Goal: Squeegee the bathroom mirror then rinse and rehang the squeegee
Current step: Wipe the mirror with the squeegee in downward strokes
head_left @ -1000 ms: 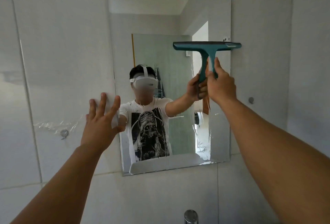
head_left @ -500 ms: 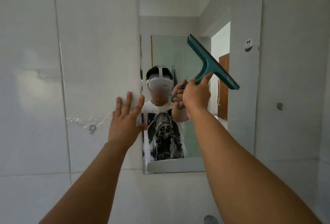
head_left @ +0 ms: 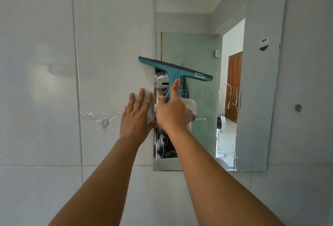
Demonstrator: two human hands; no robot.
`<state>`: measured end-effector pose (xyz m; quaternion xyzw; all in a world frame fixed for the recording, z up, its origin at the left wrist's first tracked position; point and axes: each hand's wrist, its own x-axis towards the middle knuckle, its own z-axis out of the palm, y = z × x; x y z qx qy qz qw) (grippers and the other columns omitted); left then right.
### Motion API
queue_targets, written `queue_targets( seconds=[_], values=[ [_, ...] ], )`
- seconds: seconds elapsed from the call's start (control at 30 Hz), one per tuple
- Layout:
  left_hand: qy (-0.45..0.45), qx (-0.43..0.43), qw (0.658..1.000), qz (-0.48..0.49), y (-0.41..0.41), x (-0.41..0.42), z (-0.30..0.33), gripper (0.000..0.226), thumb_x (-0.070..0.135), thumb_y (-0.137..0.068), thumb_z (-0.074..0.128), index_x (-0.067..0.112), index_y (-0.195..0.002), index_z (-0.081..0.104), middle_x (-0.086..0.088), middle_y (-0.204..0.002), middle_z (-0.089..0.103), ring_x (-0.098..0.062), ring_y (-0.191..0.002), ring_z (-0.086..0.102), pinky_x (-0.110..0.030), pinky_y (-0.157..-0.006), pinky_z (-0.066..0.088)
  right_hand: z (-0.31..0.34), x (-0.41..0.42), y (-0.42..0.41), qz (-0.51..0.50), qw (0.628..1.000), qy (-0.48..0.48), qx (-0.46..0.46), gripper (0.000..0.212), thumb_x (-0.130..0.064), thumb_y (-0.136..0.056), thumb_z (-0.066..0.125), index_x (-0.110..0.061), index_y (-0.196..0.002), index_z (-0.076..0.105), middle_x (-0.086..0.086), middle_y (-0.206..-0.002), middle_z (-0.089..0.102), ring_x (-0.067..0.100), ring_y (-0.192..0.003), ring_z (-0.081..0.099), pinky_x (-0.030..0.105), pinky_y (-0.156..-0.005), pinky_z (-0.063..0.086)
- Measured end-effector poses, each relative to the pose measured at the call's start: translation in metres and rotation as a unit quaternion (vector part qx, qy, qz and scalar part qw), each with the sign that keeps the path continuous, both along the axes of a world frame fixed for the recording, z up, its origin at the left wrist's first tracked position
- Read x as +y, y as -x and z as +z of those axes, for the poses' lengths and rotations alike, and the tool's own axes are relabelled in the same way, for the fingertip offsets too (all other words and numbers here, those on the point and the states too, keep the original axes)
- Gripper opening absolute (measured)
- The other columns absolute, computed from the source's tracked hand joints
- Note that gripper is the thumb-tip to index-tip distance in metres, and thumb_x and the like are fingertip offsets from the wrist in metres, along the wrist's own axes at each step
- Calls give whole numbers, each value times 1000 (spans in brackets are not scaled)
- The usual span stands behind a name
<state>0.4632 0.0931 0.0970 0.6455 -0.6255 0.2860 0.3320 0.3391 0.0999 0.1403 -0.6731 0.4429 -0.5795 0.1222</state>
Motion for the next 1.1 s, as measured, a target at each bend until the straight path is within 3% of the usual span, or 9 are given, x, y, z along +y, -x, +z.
queue_targets(
  seconds=[0.23,0.4,0.57,0.7,0.77,0.83,0.93,1.03,1.1],
  values=[
    [22,56,998,-14,3,9,3,112,63,-80,62,25,-154,-12,10,-163,-14,-18,-149,-16,-49,-117,19,-16,-11,50,-31,989,50,137,62,-44,-94,36,-48,-146,2,9,-113,66,28,-86,68,53,-77,55],
    [18,69,997,-17,2,8,1,112,65,-79,63,26,-154,-11,9,-164,-10,-15,-149,-16,-50,-117,17,-12,-13,83,-28,980,44,194,65,-37,-99,42,-46,-150,3,-2,-84,52,10,-60,47,39,-64,56],
    [13,51,998,-19,-2,11,4,118,61,-72,73,25,-155,-4,10,-164,-6,-16,-151,-9,-49,-116,19,-10,-11,93,-32,974,55,217,66,-37,-99,42,-47,-150,1,-5,-82,46,4,-54,38,38,-61,53],
    [68,78,992,-74,-13,16,10,102,52,-66,82,24,-146,26,3,-156,32,-22,-145,28,-51,-112,35,-11,-12,99,-31,971,61,230,67,-37,-99,43,-46,-150,1,-5,-85,47,4,-53,39,37,-60,54],
    [80,75,991,-79,-15,19,15,102,52,-65,83,22,-144,28,0,-148,40,-23,-136,38,-49,-108,41,-11,-12,100,-35,970,64,232,67,-37,-99,43,-46,-150,1,-4,-88,46,3,-53,37,36,-60,53],
    [66,47,995,-60,-16,23,23,111,58,-65,81,25,-150,18,0,-152,36,-24,-137,34,-48,-107,39,-11,-11,101,-38,969,62,234,67,-38,-99,43,-46,-150,1,5,-91,54,3,-54,37,36,-62,53],
    [32,-3,999,-33,-18,25,36,124,69,-61,77,33,-153,2,2,-155,27,-26,-137,27,-51,-105,38,-11,-10,104,-39,968,61,241,68,-37,-99,44,-46,-150,1,12,-113,66,2,-54,37,38,-62,54],
    [14,-22,999,-29,-16,24,44,125,78,-56,71,38,-153,2,5,-158,21,-28,-140,20,-55,-107,36,-13,-9,111,-43,963,64,258,67,-35,-99,43,-46,-151,1,13,-113,66,2,-53,35,34,-59,48],
    [3,-30,999,-20,-13,24,48,118,84,-59,61,41,-152,4,6,-159,16,-28,-143,14,-55,-107,33,-16,-7,117,-50,957,57,278,68,-35,-99,42,-49,-149,-2,12,-111,66,10,-55,44,37,-60,51]
  ],
)
